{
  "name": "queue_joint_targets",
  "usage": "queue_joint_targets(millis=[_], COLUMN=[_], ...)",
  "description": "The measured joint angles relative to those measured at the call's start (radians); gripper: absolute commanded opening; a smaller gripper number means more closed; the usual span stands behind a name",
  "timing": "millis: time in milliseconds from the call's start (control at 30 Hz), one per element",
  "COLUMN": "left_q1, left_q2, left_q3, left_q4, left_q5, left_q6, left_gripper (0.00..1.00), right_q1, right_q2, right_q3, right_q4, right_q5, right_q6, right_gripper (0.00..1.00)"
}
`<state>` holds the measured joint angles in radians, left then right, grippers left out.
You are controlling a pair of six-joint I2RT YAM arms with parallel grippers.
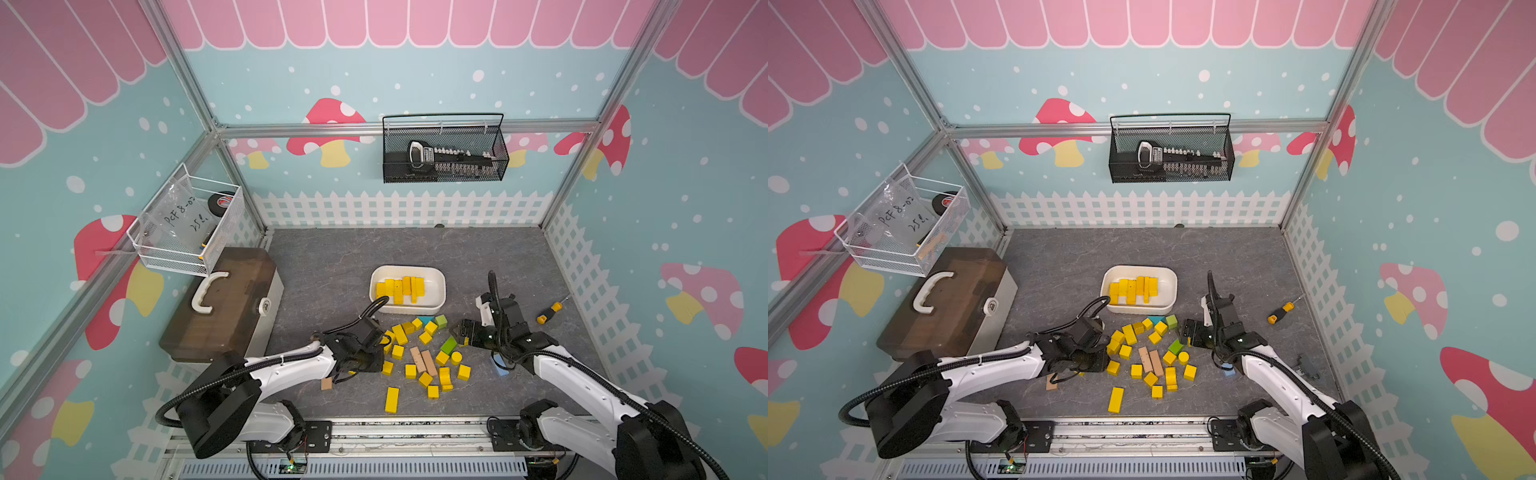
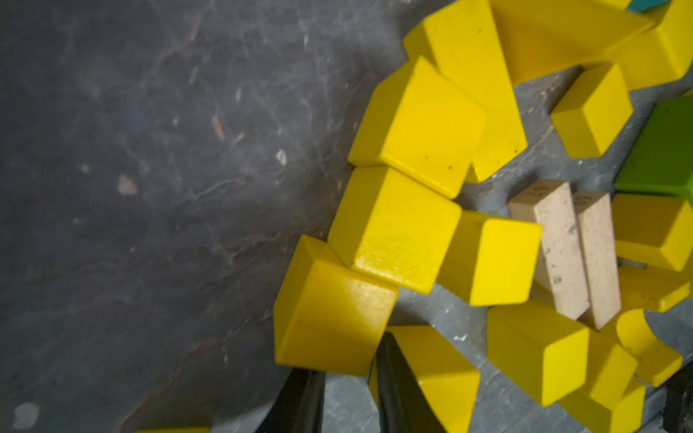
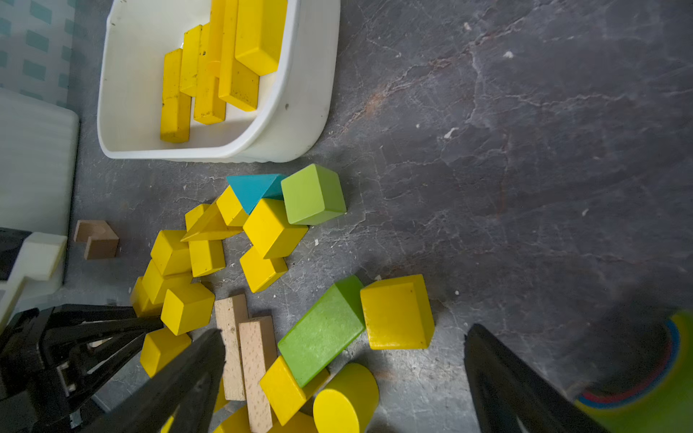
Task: Pick out the yellow building blocks
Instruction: Move the building block to the center of the board.
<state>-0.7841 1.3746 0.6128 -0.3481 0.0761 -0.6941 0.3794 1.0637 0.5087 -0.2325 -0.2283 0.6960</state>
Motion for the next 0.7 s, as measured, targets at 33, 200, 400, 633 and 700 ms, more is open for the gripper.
queue_joint_targets(millis=[33,200,400,633,700], left_q1=[0.006,0.017,0.016,0.005,0.005], left_q2=[0.013,-0.023,-0.304,-0.554,-0.585], left_q3=[0.016,0.026,-0.027,-0.196,-0.245], left_q4=[0.0,-0.027,-0.13,-0.237,-0.261], left_q5=[0.003,0.016,0.026,0.014,0.002], left_q6=[0.008,0.019,-0.023,-0.154,-0.194], left_gripper=[0.24,0.25,0.3,0.33,0.33], right_q1=[0.0,0.0,0.0,0.0,0.0], right_q2=[0.0,0.0,0.0,0.003,0.003], right_q3=[0.0,0.0,0.001,0.009,0.009], right_q4=[0.0,0.0,0.0,0.0,0.0], right_q5=[0.0,0.0,0.0,0.0,-0.001], right_q6=[0.0,0.0,0.0,0.0,0.0], right_gripper=[0.99,0.99,0.99,0.99,0.99])
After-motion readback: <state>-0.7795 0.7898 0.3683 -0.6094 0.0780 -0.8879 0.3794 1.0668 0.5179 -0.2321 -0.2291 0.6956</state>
